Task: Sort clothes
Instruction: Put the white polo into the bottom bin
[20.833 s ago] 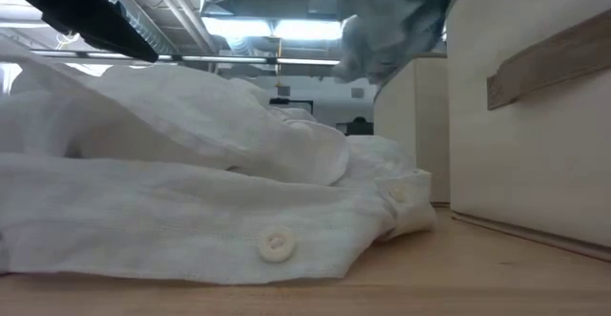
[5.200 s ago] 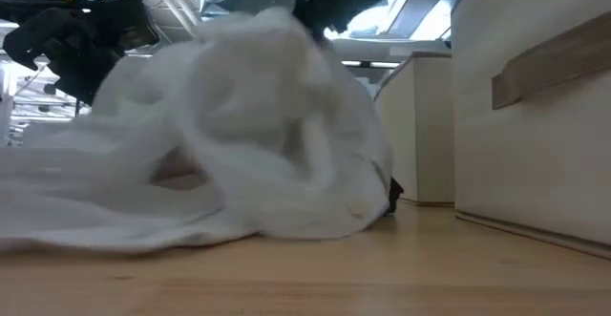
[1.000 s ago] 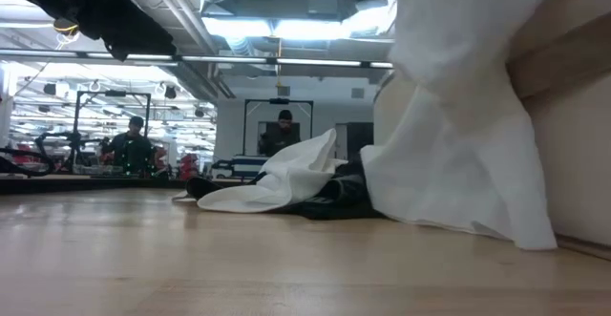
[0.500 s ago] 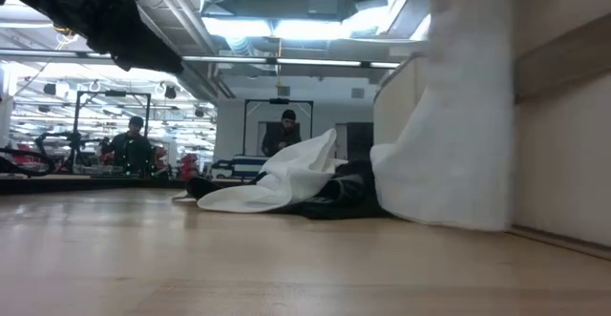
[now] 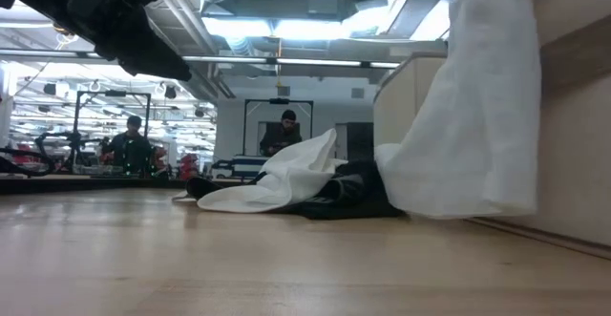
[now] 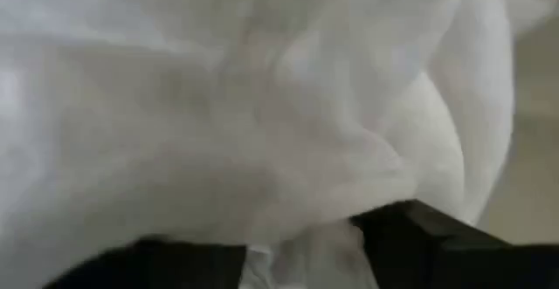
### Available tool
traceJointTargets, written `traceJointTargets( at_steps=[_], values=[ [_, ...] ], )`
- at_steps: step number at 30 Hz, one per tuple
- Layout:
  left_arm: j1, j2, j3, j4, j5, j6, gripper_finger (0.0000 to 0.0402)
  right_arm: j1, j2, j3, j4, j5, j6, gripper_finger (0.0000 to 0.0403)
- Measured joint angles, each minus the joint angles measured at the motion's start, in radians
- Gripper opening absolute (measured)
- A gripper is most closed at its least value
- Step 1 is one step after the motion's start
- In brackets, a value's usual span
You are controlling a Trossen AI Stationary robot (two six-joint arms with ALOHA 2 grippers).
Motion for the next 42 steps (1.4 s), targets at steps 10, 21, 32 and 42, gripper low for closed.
traceJointTargets(
  at_steps=[10, 21, 32, 42],
  values=[
    [0.0, 0.001, 0.0, 0.018, 0.0, 0.029, 0.0131, -0.023, -0.082, 0.298, -0.201, -0.081, 0.0, 0.0269],
    [-0.001, 0.001, 0.0, 0.014, 0.0, 0.049, 0.0131, -0.035, -0.086, 0.7, -0.297, 0.462, -0.256, 0.0271],
    [-0.001, 0.0, 0.0, 0.013, 0.005, 0.073, 0.0131, -0.17, -0.057, 0.696, -0.196, 0.526, -0.609, 0.0271],
    [-0.001, 0.0, 0.0, 0.011, 0.005, 0.078, 0.0131, -0.387, 0.096, 0.696, 0.262, 0.277, -1.312, 0.0271]
  ],
)
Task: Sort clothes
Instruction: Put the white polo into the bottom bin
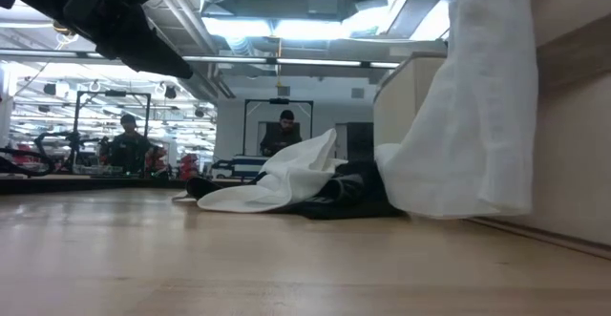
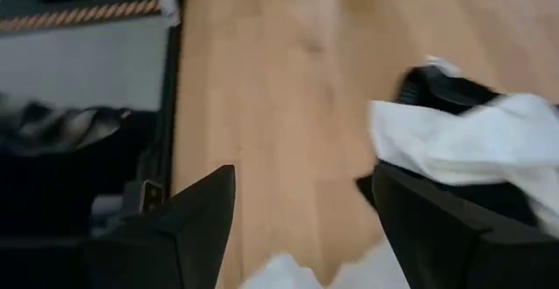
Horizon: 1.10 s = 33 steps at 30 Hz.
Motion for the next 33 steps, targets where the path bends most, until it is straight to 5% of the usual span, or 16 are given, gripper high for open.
traceJointTargets(
  at_steps=[4, 12, 18, 29, 33],
  values=[
    [0.0, 0.0, 0.0, 0.0, 0.0, 0.0, 0.0131, -0.057, 0.07, 0.039, 0.011, -0.141, -0.074, 0.0271],
    [0.0, 0.0, 0.0, -0.004, 0.0, 0.0, 0.0131, -0.106, 0.217, 0.182, -0.309, -0.351, -0.014, 0.0271],
    [0.0, 0.0, 0.0, -0.004, 0.0, 0.004, 0.0131, -0.123, 0.283, 0.197, -0.375, -0.466, -0.005, 0.0271],
    [0.0, 0.0, 0.0, -0.003, 0.0, 0.011, 0.0131, -0.121, 0.38, 0.198, -0.605, -0.415, -0.029, 0.0268],
    [0.0, 0.0, 0.0, -0.003, 0.0, 0.011, 0.0131, -0.123, 0.398, 0.198, -0.659, -0.38, -0.061, 0.0233]
  ],
)
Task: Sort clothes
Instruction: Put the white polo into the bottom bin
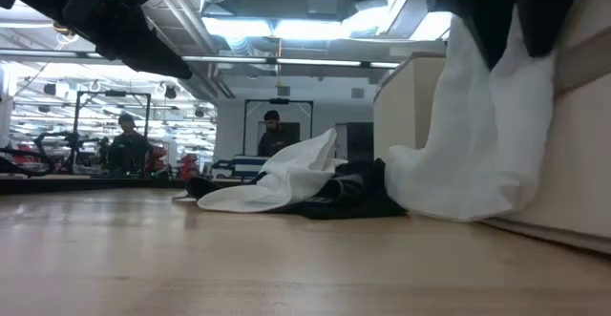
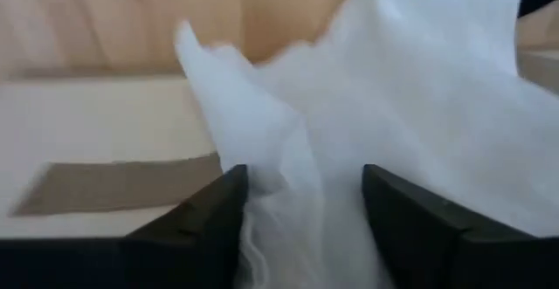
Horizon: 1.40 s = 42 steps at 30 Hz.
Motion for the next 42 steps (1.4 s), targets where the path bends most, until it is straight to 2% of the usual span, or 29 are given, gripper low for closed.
traceJointTargets(
  at_steps=[5, 10, 12, 17, 24, 29, 35, 42],
  values=[
    [0.0, 0.0, 0.0, 0.002, 0.0, 0.003, 0.0131, 0.001, 0.026, 0.0, -0.056, 0.051, -0.024, 0.014],
    [0.0, 0.0, 0.0, 0.001, 0.0, 0.01, 0.0131, 0.002, 0.027, 0.002, -0.066, 0.162, -0.024, 0.0036],
    [0.0, 0.0, 0.0, 0.001, 0.0, 0.01, 0.0131, 0.002, 0.027, 0.014, -0.07, 0.197, -0.02, 0.0014],
    [0.0, 0.0, 0.0, 0.001, 0.0, 0.009, 0.0131, 0.003, 0.027, 0.051, -0.075, 0.283, 0.02, 0.0035],
    [0.0, 0.0, 0.0, 0.001, 0.0, 0.008, 0.0131, 0.004, 0.005, 0.198, -0.076, 0.323, 0.035, 0.001],
    [0.0, 0.0, 0.0, 0.0, 0.0, 0.008, 0.0131, 0.004, -0.045, 0.292, -0.072, 0.384, 0.066, 0.0027],
    [0.0, 0.0, 0.0, 0.0, 0.0, 0.014, 0.0131, 0.004, -0.153, 0.309, -0.072, 0.422, 0.119, 0.0009],
    [0.0, 0.0, 0.0, 0.0, 0.0, 0.014, 0.0131, 0.015, -0.276, 0.309, -0.071, 0.441, 0.18, 0.0023]
  ],
)
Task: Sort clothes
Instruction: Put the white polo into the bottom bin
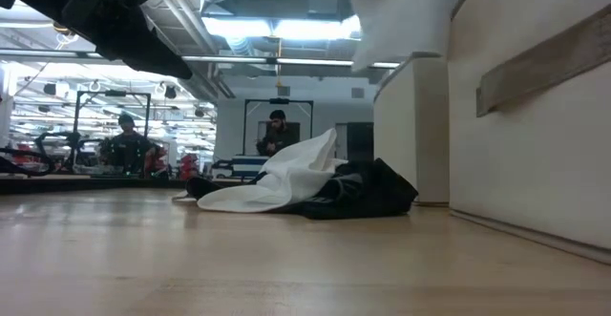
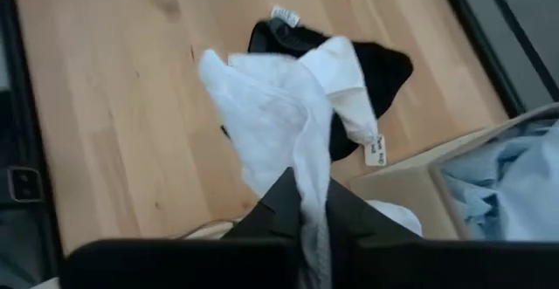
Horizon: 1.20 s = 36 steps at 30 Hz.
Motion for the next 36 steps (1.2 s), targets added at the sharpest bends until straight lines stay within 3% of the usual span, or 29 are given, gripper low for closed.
traceJointTargets(
  at_steps=[7, 15, 20, 27, 36],
  values=[
    [0.0, 0.0, 0.0, 0.0, 0.0, 0.004, 0.0131, 0.098, -0.128, -0.03, 0.002, 0.064, 0.127, 0.0016],
    [0.0, 0.0, 0.0, 0.0, 0.0, 0.009, 0.0131, 0.292, -0.279, -0.274, 0.003, 0.09, 0.471, 0.0008],
    [0.0, 0.0, 0.0, 0.001, 0.0, 0.0, 0.0131, 0.412, -0.337, -0.456, 0.003, 0.035, 0.762, 0.002],
    [0.0, 0.0, 0.0, 0.01, 0.0, -0.009, 0.0131, 0.545, -0.357, -0.714, 0.012, -0.157, 1.149, 0.001],
    [0.0, 0.0, 0.0, 0.018, 0.0, -0.023, 0.0131, 0.583, -0.355, -1.027, 0.307, -0.176, 1.275, 0.0069]
  ],
)
